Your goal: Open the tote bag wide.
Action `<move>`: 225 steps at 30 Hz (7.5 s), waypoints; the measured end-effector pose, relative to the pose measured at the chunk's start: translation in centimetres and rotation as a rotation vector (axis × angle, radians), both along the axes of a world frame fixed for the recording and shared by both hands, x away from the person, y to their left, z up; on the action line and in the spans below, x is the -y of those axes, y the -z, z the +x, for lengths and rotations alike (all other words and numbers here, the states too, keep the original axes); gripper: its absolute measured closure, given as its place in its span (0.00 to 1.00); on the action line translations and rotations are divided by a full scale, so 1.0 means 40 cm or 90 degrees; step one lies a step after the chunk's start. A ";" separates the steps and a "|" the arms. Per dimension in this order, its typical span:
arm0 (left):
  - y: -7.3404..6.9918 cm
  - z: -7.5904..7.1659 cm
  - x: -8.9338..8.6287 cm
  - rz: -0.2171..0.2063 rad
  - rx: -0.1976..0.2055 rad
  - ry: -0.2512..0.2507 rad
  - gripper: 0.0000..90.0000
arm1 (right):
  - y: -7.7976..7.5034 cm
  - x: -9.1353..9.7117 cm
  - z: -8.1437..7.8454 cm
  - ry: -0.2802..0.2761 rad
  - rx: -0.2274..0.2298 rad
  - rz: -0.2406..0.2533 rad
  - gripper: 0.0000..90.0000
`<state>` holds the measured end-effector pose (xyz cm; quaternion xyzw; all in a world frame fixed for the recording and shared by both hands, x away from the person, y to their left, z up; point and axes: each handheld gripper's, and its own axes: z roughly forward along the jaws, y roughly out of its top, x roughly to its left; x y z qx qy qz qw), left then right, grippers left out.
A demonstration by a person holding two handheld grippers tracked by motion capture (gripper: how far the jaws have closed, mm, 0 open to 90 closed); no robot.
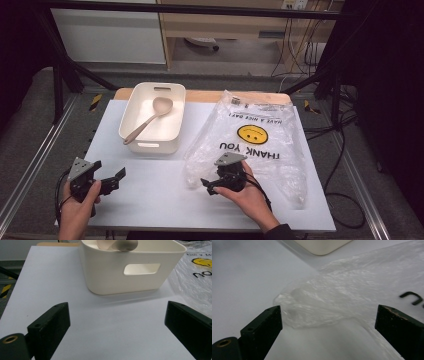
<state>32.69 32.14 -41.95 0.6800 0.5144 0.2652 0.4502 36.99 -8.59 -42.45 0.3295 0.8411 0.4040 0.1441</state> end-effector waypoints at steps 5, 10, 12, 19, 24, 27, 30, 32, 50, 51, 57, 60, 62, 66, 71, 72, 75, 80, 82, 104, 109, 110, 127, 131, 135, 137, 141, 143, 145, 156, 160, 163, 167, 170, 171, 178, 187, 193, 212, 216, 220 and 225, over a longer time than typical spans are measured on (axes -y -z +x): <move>0.000 0.000 -0.001 -0.002 0.000 -0.001 0.07 | 0.013 -0.075 -0.007 -0.034 -0.005 -0.006 0.10; 0.000 0.000 -0.001 -0.002 0.001 0.001 0.07 | 0.050 -0.140 -0.005 -0.049 -0.020 -0.040 0.20; 0.000 0.000 -0.001 -0.003 0.000 0.002 0.07 | 0.055 -0.145 -0.002 -0.043 -0.016 -0.057 0.30; 0.001 0.000 0.000 -0.001 -0.004 0.003 0.07 | 0.056 -0.140 0.010 -0.036 -0.010 -0.044 0.74; 0.001 0.000 0.000 0.000 -0.005 0.003 0.07 | 0.053 -0.138 0.024 -0.037 -0.015 -0.030 0.92; 0.001 0.000 0.000 0.001 -0.005 0.003 0.07 | 0.049 -0.144 0.037 -0.025 -0.009 -0.010 0.95; 0.001 -0.001 -0.001 -0.002 -0.004 0.002 0.07 | 0.034 -0.141 0.048 -0.008 0.000 0.010 0.96; 0.002 0.001 -0.002 0.000 -0.005 0.002 0.07 | 0.024 -0.133 0.059 0.007 0.000 0.032 0.96; 0.002 0.000 -0.003 -0.002 -0.006 0.000 0.07 | 0.036 -0.187 0.199 0.133 -0.007 0.037 0.96; 0.002 0.001 -0.003 -0.002 -0.006 0.001 0.07 | 0.036 -0.187 0.199 0.133 -0.007 0.037 0.96; 0.002 0.002 0.002 0.001 -0.006 0.007 0.07 | 0.032 -0.203 0.235 0.161 -0.014 0.048 0.77; 0.003 0.001 0.001 -0.001 -0.006 0.007 0.07 | 0.020 -0.213 0.217 0.143 -0.027 0.042 0.54; 0.003 0.001 0.001 -0.001 -0.007 0.005 0.07 | 0.006 -0.217 0.199 0.132 -0.023 0.035 0.42; 0.001 -0.002 0.002 -0.003 -0.005 0.002 0.07 | -0.015 -0.214 0.182 0.131 -0.018 0.013 0.32; 0.002 -0.001 0.008 0.014 -0.003 0.006 0.07 | -0.025 -0.195 0.189 0.138 -0.029 -0.010 0.26; 0.003 -0.002 0.009 0.013 -0.004 0.005 0.07 | -0.029 -0.189 0.192 0.140 -0.029 -0.015 0.26; 0.002 -0.004 0.012 0.020 0.003 0.005 0.07 | -0.045 -0.172 0.206 0.152 -0.032 -0.020 0.25; 0.002 -0.002 0.016 0.028 0.016 -0.001 0.07 | -0.088 -0.154 0.219 0.164 -0.040 -0.012 0.23; 0.002 -0.001 0.019 0.033 0.019 -0.002 0.07 | -0.112 -0.146 0.219 0.159 -0.031 -0.008 0.23; 0.006 0.001 0.017 0.024 0.008 0.003 0.07 | -0.187 -0.038 0.226 0.173 -0.069 0.047 0.17; 0.006 0.001 0.018 0.017 0.007 0.013 0.07 | -0.179 -0.010 0.220 0.171 -0.068 0.046 0.15; 0.007 0.001 0.018 0.018 0.005 0.016 0.07 | -0.180 -0.003 0.218 0.172 -0.064 0.042 0.14; 0.006 -0.001 0.017 0.015 0.004 0.015 0.07 | -0.197 0.182 0.188 0.203 0.006 0.069 0.12; 0.006 -0.001 0.016 0.013 0.004 0.014 0.07 | -0.176 0.225 0.171 0.192 0.021 0.055 0.12; 0.007 0.001 0.017 0.015 0.000 0.016 0.07 | -0.152 0.271 0.162 0.183 0.018 0.060 0.12; 0.008 0.001 0.019 0.016 0.001 0.015 0.07 | -0.140 0.289 0.161 0.180 0.026 0.054 0.12; 0.007 0.001 0.020 0.018 0.000 0.015 0.07 | -0.107 0.299 0.173 0.168 0.021 0.039 0.12; 0.007 0.001 0.020 0.019 0.001 0.014 0.07 | -0.085 0.298 0.184 0.161 0.013 0.030 0.13; 0.006 0.001 0.021 0.019 0.002 0.016 0.07 | -0.065 0.298 0.192 0.162 0.021 0.007 0.14; 0.007 0.001 0.024 0.022 -0.002 0.021 0.07 | 0.036 0.273 0.211 0.106 -0.037 -0.058 0.13; 0.008 0.002 0.025 0.024 -0.004 0.023 0.07 | 0.054 0.265 0.220 0.113 -0.046 -0.069 0.11; 0.008 0.002 0.025 0.023 -0.005 0.023 0.07 | 0.064 0.258 0.224 0.114 -0.042 -0.080 0.10; 0.009 0.003 0.025 0.026 -0.005 0.025 0.07 | 0.077 0.251 0.230 0.113 -0.047 -0.088 0.11; 0.009 0.003 0.026 0.026 -0.006 0.025 0.07 | 0.075 0.255 0.234 0.120 -0.054 -0.078 0.18; 0.010 0.004 0.025 0.027 -0.006 0.024 0.07 | 0.075 0.257 0.236 0.124 -0.051 -0.075 0.21; 0.010 0.004 0.026 0.030 -0.008 0.026 0.07 | 0.067 0.264 0.247 0.153 -0.045 -0.060 0.54; 0.012 0.004 0.026 0.032 -0.013 0.024 0.07 | 0.067 0.273 0.268 0.176 -0.039 -0.047 0.87; 0.013 0.004 0.026 0.033 -0.015 0.022 0.07 | 0.068 0.278 0.280 0.183 -0.044 -0.036 1.00; 0.004 0.003 0.021 0.022 -0.002 0.014 0.08 | -0.027 0.281 0.269 0.223 -0.038 0.072 1.00; -0.017 0.001 0.033 0.011 0.011 0.017 0.08 | -0.059 0.278 0.265 0.224 -0.033 0.077 1.00; -0.054 0.000 0.073 -0.017 0.023 0.042 0.08 | -0.083 0.265 0.257 0.212 -0.040 0.073 1.00; -0.078 0.002 0.154 -0.014 0.030 0.079 0.14 | -0.088 0.246 0.248 0.199 -0.040 0.063 1.00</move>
